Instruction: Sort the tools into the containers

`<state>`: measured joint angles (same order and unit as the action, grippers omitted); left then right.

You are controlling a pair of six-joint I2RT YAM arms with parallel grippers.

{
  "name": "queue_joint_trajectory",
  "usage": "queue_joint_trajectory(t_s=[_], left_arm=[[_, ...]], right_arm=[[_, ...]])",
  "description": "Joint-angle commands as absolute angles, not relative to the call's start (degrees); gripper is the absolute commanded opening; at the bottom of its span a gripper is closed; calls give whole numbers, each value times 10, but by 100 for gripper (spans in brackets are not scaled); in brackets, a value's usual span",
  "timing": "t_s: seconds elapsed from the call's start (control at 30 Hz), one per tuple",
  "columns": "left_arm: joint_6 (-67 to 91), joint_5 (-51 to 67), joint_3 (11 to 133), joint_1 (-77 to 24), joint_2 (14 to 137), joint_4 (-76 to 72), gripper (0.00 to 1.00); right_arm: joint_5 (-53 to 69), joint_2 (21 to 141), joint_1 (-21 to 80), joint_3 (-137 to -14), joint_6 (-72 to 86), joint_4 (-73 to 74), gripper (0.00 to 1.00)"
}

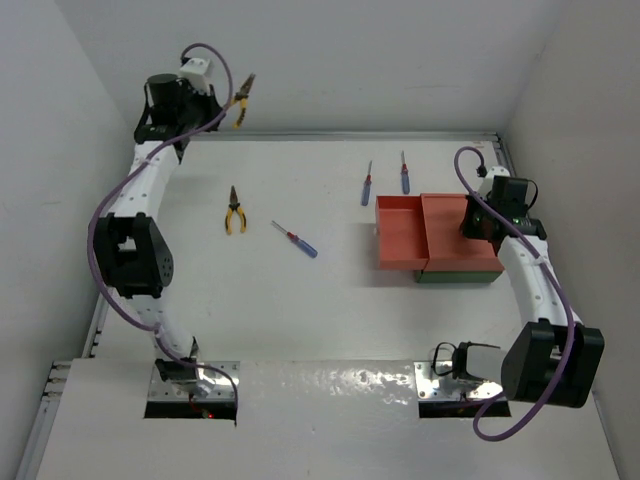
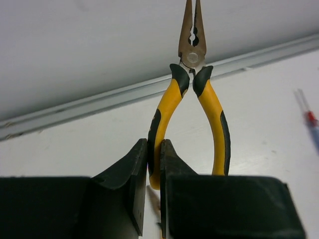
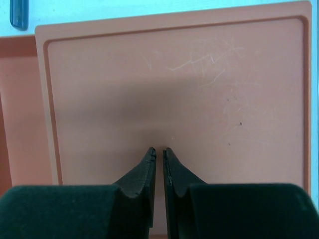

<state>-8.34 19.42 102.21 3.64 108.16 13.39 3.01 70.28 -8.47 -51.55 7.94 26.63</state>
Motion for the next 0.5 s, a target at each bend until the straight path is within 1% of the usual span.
queue_joint_trajectory(t_s=[0.0, 0.13, 0.17, 0.3, 0.33, 0.4, 0.47], left_arm=[[-98, 242, 1006, -25, 1038, 154, 0], [-99, 249, 1004, -114, 1015, 209, 0], [-104, 244, 999, -154, 1013, 232, 0], [-112, 196, 976, -259, 1005, 271, 0], [-132, 180, 979, -301, 1008, 295, 0], [-147, 143, 984, -335, 1016, 313, 0], [-146, 143, 991, -359, 1020, 327, 0]], right_arm=[[19, 709, -83, -486, 81, 273, 10], [24, 708, -83, -478, 90, 258, 10], [29, 707, -83, -476, 92, 253, 10], [33, 710, -83, -475, 95, 249, 10], [33, 710, -83, -475, 94, 250, 10], [34, 709, -83, -475, 92, 253, 10], [33, 708, -83, -475, 91, 256, 10]])
